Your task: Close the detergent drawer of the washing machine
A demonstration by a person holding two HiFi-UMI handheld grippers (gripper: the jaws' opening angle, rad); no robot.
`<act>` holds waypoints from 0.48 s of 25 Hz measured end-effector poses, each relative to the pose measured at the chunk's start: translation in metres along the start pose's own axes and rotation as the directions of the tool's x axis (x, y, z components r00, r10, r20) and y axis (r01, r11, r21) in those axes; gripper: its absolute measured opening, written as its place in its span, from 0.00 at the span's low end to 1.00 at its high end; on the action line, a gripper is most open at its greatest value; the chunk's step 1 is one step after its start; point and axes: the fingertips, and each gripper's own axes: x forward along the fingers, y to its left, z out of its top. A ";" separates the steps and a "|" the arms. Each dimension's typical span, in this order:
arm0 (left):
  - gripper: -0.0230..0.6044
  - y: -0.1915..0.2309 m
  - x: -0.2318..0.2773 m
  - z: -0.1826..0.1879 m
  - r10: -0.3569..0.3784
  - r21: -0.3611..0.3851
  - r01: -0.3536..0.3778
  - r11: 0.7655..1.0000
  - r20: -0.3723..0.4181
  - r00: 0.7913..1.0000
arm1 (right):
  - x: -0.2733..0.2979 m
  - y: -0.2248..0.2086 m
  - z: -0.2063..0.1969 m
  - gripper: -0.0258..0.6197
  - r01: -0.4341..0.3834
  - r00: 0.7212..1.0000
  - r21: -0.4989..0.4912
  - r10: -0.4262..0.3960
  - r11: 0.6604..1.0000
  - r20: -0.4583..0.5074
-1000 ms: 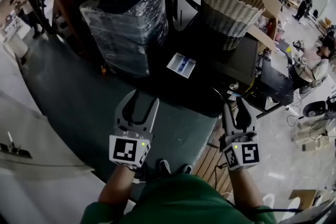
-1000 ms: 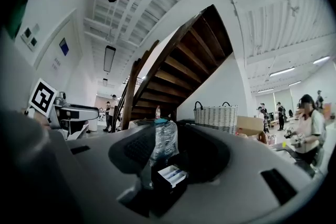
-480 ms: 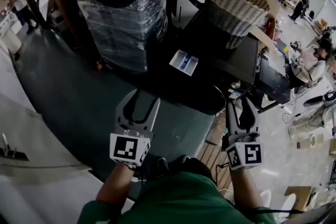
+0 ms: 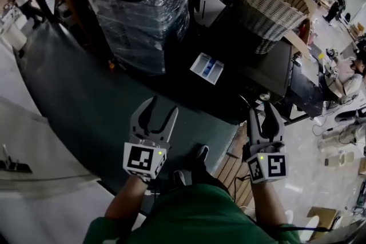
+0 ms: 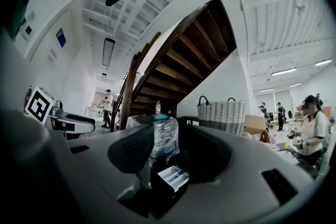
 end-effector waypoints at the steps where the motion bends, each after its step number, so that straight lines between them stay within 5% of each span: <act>1: 0.40 0.001 0.005 -0.001 0.002 0.002 -0.002 1.000 -0.003 1.000 | 0.007 -0.002 -0.001 0.34 -0.007 1.000 0.005 0.007 1.000 0.003; 12: 0.40 0.019 0.092 -0.018 0.069 0.017 -0.068 0.998 -0.051 0.996 | 0.098 -0.060 -0.014 0.34 -0.070 0.998 0.040 0.070 0.997 0.008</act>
